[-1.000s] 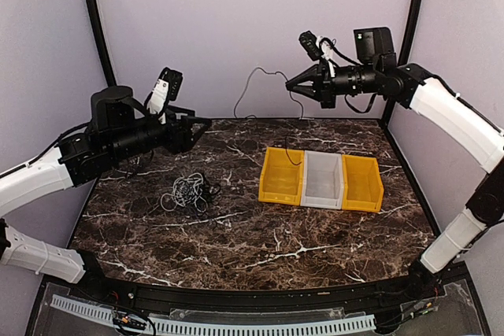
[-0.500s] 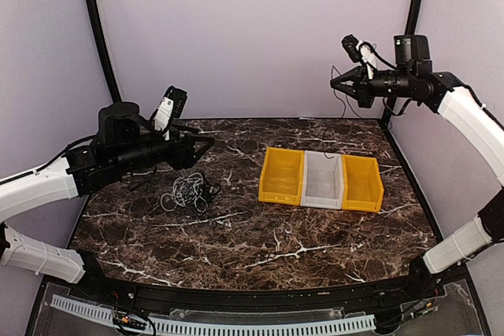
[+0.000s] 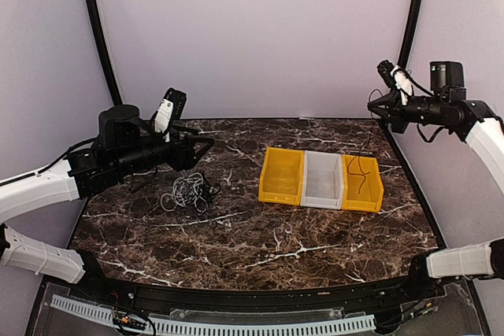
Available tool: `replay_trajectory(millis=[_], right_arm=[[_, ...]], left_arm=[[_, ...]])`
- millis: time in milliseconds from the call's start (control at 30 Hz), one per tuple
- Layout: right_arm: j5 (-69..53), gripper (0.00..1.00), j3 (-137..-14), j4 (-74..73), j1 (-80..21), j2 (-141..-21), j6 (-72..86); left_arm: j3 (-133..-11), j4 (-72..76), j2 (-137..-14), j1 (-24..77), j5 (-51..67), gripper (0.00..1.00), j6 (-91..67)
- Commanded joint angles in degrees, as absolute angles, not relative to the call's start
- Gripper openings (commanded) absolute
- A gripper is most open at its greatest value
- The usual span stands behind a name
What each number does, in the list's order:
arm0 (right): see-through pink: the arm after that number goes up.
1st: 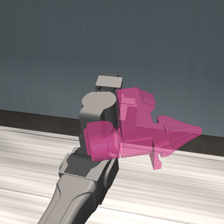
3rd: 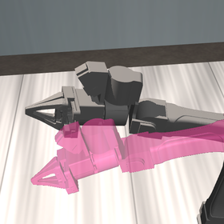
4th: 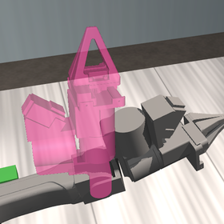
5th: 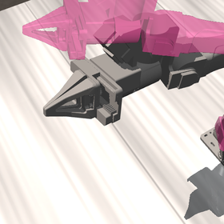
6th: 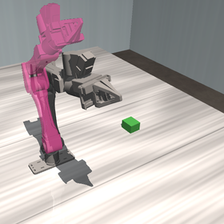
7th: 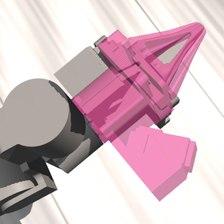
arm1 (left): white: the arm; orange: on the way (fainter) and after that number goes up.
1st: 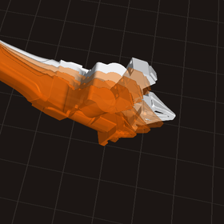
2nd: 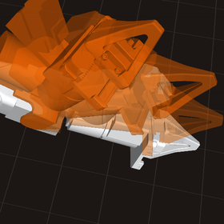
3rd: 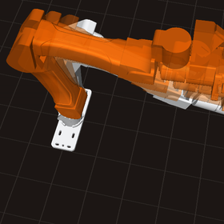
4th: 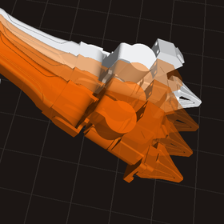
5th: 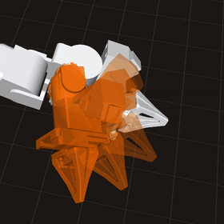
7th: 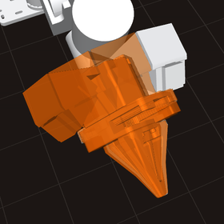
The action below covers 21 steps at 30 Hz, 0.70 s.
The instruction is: Untangle the cables
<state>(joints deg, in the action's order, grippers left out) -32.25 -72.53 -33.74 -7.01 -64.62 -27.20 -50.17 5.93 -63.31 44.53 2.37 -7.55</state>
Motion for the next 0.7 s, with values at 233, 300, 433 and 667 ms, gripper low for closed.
replay_trajectory(millis=[233,300,433,667], right_arm=[[-32.17,0.00,-62.61,-30.79,-4.28,-60.04,-27.63],[-32.22,0.00,-61.39,-29.48,-3.94,-59.99,-27.39],[-32.49,0.00,-61.99,-27.76,-3.54,-60.90,-26.82],[-34.50,0.00,-69.93,-28.05,-3.52,-64.35,-25.12]], left_arm=[[-48.51,9.06,-62.72,44.79,3.15,0.61,-8.52],[-48.32,9.17,-62.61,44.75,3.21,0.61,-8.77],[-48.25,9.08,-62.51,44.73,3.12,0.62,-8.67],[-47.89,9.40,-62.56,44.79,2.72,0.62,-8.88]])
